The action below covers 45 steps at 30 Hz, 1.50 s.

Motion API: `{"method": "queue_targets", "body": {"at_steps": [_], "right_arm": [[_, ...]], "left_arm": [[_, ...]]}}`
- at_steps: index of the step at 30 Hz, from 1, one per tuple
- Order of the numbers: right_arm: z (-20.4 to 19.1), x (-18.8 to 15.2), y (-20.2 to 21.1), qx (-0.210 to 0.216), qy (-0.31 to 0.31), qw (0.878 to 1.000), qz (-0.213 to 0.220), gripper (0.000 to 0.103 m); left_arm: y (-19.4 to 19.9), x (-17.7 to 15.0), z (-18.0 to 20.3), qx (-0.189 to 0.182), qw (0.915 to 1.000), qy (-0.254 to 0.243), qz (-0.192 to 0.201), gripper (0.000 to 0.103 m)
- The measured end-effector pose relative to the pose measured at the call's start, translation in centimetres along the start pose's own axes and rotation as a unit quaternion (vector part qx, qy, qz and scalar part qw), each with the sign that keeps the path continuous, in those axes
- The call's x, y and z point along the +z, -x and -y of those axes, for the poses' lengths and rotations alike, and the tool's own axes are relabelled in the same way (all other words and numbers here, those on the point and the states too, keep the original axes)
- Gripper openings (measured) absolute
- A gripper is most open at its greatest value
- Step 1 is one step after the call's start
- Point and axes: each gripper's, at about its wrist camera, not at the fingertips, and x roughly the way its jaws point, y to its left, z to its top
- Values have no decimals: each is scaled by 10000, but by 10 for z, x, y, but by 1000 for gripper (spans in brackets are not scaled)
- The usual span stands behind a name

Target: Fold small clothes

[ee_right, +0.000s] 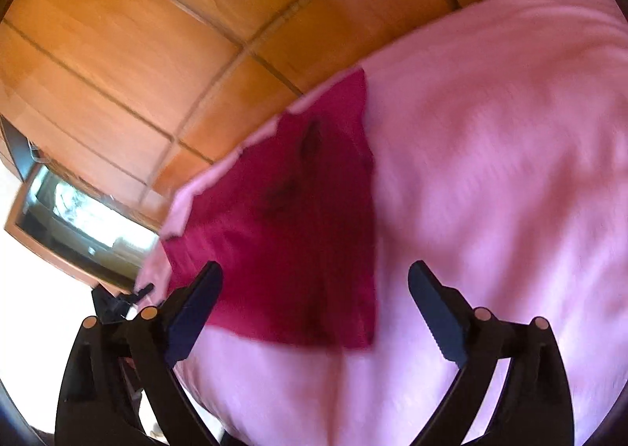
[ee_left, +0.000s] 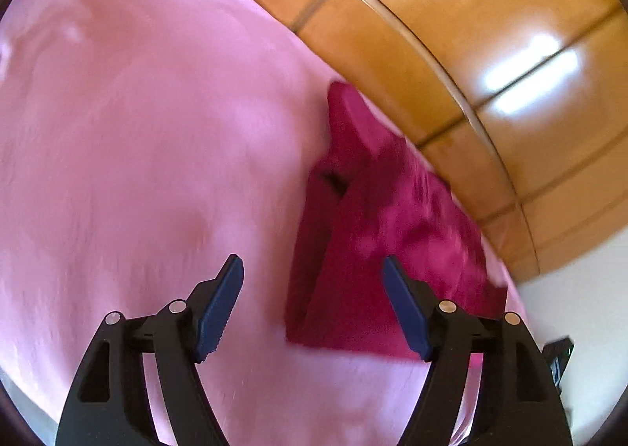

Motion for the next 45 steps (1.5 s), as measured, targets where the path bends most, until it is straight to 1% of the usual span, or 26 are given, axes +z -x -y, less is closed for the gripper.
{"method": "queue_targets", "body": {"at_steps": [2,3,4,6,7,8,9,10,11,14,16,19,23,26,27,29,30,31,32,33,34,37,39,42,43,45], "right_arm": [[-1,-16,-7,-85,82,9998,-160,81],[-4,-21,-12,-195,151,9996,-163,78],[-6,-23,-15,-263,197,9994,-122,75],[-10,-22,-21,-332,215,9992,27,67],[-9,-20,-26,-323,150,9994,51,55],[-8,-16,-30,-302,33,9995,53,42],[-8,-13,-33,-347,-22,9994,46,36],[-9,-12,-34,-412,-10,9991,68,26],[-10,-11,-33,-405,18,9991,81,22],[-19,-13,-19,-336,215,9991,154,16],[-23,-15,-8,-269,358,9989,167,15],[-27,-23,2,-307,484,9983,107,15],[-20,-44,17,-431,574,9972,-200,15],[-14,-61,24,-512,599,9957,-477,14],[-13,-66,27,-529,598,9951,-576,14],[-12,-74,31,-568,646,9937,-715,14],[-12,-74,33,-571,665,9934,-744,14],[-13,-73,34,-577,677,9933,-735,17],[-13,-69,36,-597,684,9935,-683,27],[-14,-65,38,-609,679,9940,-610,34],[-16,-60,38,-625,675,9945,-504,48],[-24,-40,33,-754,854,9932,-255,54],[-25,-30,28,-820,954,9919,-174,59],[-29,-11,12,-903,1095,9898,-88,61],[-30,-8,8,-920,1109,9895,-88,62],[-31,2,-7,-1036,1167,9877,-90,62]], "left_arm": [[-4,-12,1,-4,9998,-148,-140,70],[-8,-18,2,16,9996,-202,-209,66],[-9,-22,4,-2,9994,-230,-249,54],[-17,-26,10,-62,9988,-306,-387,39],[-19,-28,12,20,9987,-331,-383,31],[-22,-28,14,21,9986,-347,-399,26],[-23,-28,16,20,9987,-328,-397,23],[-20,-29,15,17,9989,-299,-373,20],[-16,-29,14,2,9990,-285,-352,18],[1,-36,18,-81,9989,-385,-249,16],[6,-44,23,-106,9986,-458,-233,15],[14,-59,22,-168,9984,-454,-303,15],[35,-89,12,-238,9981,-374,-439,15],[45,-114,-12,-253,9974,-295,-600,15],[50,-123,-18,-228,9972,-306,-646,16],[53,-129,-22,-131,9968,-362,-704,18],[56,-129,-22,2,9971,-413,-641,19],[57,-126,-23,41,9973,-435,-591,24],[57,-121,-24,31,9974,-450,-556,26],[56,-114,-25,68,9978,-488,-448,32],[57,-106,-22,116,9979,-547,-330,38],[51,-86,-9,203,9962,-837,-123,40],[40,-75,4,230,9935,-1112,-92,40],[20,-64,21,324,9893,-1420,-82,53],[12,-59,27,378,9881,-1490,-51,53],[-1,-52,34,363,9867,-1580,-60,53]]}}
